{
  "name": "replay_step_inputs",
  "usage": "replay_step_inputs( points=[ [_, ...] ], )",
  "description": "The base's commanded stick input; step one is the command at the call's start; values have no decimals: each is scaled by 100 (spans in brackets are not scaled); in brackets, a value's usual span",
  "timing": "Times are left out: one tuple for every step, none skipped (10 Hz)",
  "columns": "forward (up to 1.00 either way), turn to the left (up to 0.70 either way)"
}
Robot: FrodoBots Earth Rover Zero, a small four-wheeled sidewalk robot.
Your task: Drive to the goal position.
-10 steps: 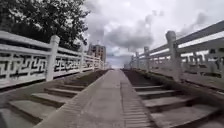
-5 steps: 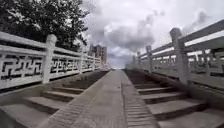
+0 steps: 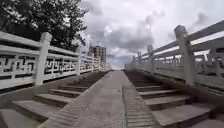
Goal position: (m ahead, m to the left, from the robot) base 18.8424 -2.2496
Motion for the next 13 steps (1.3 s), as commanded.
replay_step_inputs(
  points=[
    [45, -2],
    [45, 0],
    [45, 0],
    [45, 0],
    [45, 0],
    [45, 0],
    [45, 0],
    [45, 0],
    [45, 0],
    [45, 0],
    [45, 0],
    [45, 0],
    [45, 0]
  ],
)
